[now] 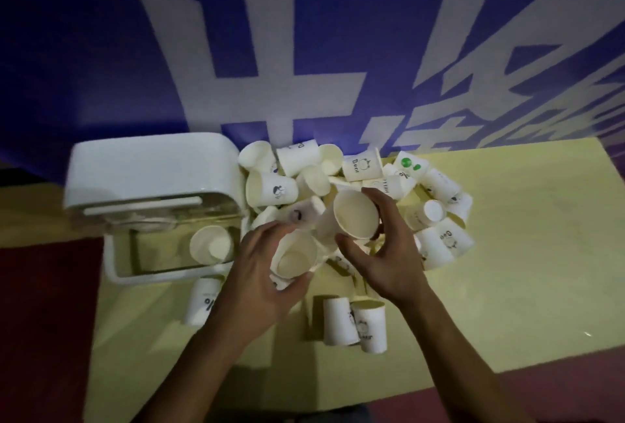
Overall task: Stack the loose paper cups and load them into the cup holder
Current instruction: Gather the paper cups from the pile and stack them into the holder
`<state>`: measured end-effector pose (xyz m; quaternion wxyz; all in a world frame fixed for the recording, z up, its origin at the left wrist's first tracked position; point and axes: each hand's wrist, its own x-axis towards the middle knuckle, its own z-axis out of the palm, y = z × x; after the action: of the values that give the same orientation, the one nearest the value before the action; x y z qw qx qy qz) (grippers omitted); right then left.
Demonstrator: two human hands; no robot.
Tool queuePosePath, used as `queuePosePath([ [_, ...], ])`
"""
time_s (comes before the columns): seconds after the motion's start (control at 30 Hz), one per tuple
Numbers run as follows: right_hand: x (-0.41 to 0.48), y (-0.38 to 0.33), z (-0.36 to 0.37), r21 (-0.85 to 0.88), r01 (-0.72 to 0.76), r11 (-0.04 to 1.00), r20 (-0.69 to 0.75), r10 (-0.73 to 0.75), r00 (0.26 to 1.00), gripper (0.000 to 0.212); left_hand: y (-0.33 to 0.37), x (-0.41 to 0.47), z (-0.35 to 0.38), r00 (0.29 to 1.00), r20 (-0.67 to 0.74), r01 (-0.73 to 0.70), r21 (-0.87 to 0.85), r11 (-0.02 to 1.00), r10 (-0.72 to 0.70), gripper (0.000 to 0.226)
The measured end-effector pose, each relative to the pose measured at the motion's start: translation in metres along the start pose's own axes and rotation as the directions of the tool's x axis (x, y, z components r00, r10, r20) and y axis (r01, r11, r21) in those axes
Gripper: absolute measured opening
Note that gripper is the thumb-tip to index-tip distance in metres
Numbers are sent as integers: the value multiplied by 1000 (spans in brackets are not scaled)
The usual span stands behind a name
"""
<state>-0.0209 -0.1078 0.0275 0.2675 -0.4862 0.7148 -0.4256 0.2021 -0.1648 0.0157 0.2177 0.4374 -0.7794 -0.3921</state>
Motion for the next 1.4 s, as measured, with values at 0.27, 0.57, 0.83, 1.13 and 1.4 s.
queuePosePath([
  [0.27,-21,-54,125,28,35,999,74,-37,997,75,-77,-67,-79,987,-87,133,8,991,-131,68],
  [0.57,-19,-45,208,-139,49,989,199,-21,980,77,-126,-103,-126,959,-199,209,22,978,-201,68],
  [0.83,-10,-26,238,-279,74,957,237,-6,971,81,-136,-102,-134,958,-180,230,10,973,-224,65],
  [1.13,-11,-22,244,-315,28,949,231,48,972,75,-123,-74,-133,967,-185,171,-47,984,-177,66],
  [1.4,-30,-29,220,-131,-248,960,24,253,967,34,-113,-31,-115,987,-104,127,15,992,-125,71],
])
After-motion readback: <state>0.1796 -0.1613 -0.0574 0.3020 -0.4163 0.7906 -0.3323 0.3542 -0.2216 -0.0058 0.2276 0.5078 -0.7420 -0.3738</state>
